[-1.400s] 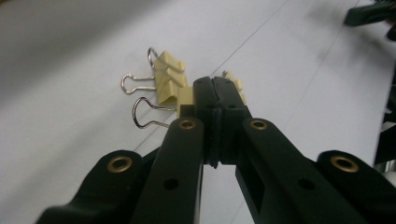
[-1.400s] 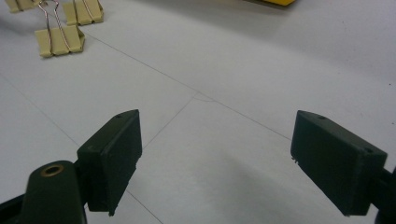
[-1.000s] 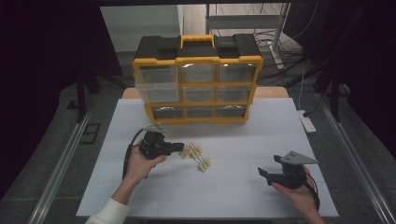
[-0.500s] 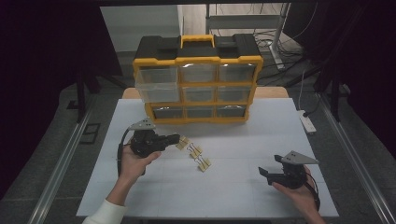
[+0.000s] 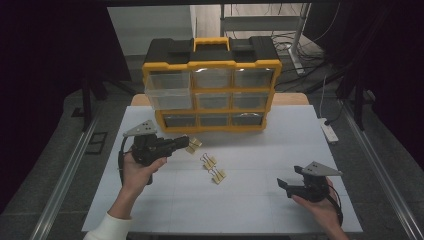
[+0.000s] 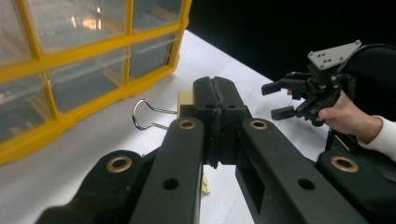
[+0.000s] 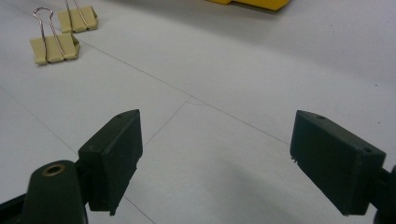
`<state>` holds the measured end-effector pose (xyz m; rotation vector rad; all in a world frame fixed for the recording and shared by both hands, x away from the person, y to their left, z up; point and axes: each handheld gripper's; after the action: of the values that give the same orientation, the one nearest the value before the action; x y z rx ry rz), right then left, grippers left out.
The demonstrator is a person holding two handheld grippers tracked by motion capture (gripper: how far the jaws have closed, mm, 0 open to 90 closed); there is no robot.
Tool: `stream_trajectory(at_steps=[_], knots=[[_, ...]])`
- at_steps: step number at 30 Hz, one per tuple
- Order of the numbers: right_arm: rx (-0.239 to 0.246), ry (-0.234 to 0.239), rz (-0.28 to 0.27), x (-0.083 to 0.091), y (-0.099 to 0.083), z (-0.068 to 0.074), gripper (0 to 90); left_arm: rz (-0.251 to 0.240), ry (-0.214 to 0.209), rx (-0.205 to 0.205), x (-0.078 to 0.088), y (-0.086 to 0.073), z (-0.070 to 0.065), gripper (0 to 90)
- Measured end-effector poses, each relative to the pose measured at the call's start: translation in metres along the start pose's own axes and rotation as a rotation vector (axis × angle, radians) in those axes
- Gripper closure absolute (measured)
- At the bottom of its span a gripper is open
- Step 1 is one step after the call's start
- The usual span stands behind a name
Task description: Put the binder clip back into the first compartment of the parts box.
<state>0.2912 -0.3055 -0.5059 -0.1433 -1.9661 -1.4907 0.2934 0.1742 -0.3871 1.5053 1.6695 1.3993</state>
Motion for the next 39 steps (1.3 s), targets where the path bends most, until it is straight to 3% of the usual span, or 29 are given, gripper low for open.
stream_trajectory(at_steps=[16, 39], knots=[[-0.004, -0.001, 0.006, -0.001, -0.001, -0.001, 17.3, -0.093, -0.019, -0.049, 0.014, 0.036, -0.009, 89.0], [-0.008, -0.014, 0.008, -0.001, -0.002, -0.002, 17.4, -0.142, -0.008, -0.062, 0.022, 0.073, -0.007, 89.1]])
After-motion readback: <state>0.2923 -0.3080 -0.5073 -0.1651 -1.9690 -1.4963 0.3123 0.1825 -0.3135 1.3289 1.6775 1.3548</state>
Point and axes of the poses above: each handheld gripper's, and its own axes: x roughly backward along the jaws, y roughly out of its top, z roughly to its left, and after that the axes turned 15 degrees about -y, right-handed
